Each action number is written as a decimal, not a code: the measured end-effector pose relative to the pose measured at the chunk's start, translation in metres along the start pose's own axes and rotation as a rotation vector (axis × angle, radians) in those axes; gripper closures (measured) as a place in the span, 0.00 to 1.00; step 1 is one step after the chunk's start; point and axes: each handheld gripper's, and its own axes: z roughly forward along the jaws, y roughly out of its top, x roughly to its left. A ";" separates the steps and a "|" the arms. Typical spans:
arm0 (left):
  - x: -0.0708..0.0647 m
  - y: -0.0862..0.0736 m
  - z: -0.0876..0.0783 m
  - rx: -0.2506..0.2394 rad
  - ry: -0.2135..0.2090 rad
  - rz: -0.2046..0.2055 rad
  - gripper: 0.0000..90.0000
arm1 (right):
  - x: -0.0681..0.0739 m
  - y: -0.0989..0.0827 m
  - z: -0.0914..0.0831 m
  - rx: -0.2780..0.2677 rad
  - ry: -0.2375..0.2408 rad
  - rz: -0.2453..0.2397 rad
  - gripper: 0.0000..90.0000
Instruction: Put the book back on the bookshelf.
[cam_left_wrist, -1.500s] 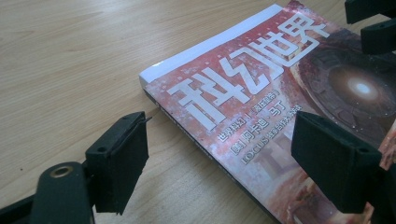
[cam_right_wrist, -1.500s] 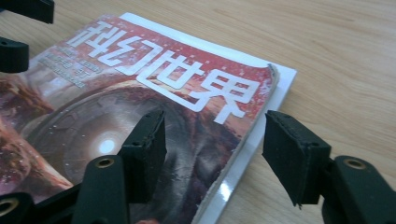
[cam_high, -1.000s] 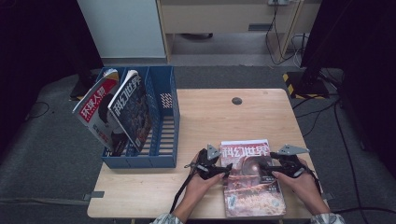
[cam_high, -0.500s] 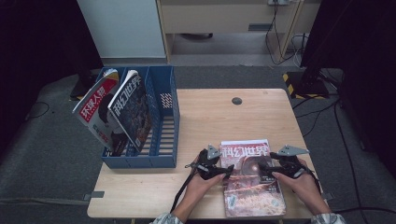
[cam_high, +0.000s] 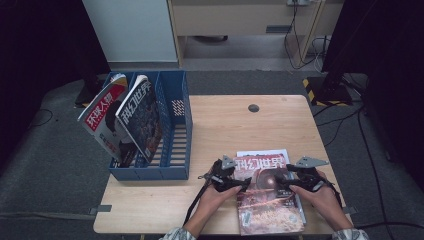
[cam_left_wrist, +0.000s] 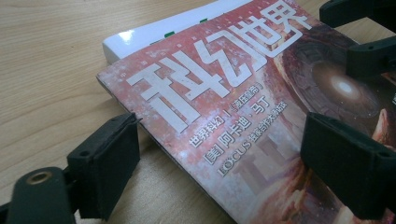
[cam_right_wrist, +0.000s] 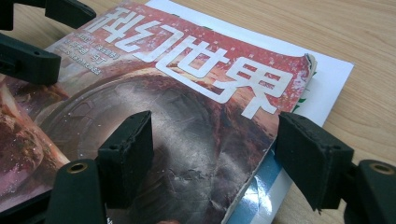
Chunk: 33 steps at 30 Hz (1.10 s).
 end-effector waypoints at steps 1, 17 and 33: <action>0.000 0.000 0.000 0.004 -0.006 -0.004 0.11 | 0.000 0.000 0.000 -0.001 0.000 0.001 0.31; 0.003 0.000 0.002 0.026 -0.028 -0.043 0.08 | 0.001 -0.001 0.001 -0.010 -0.001 0.008 0.31; -0.022 0.024 -0.016 -0.098 -0.093 0.002 0.39 | 0.002 0.000 0.001 -0.002 0.009 0.001 0.32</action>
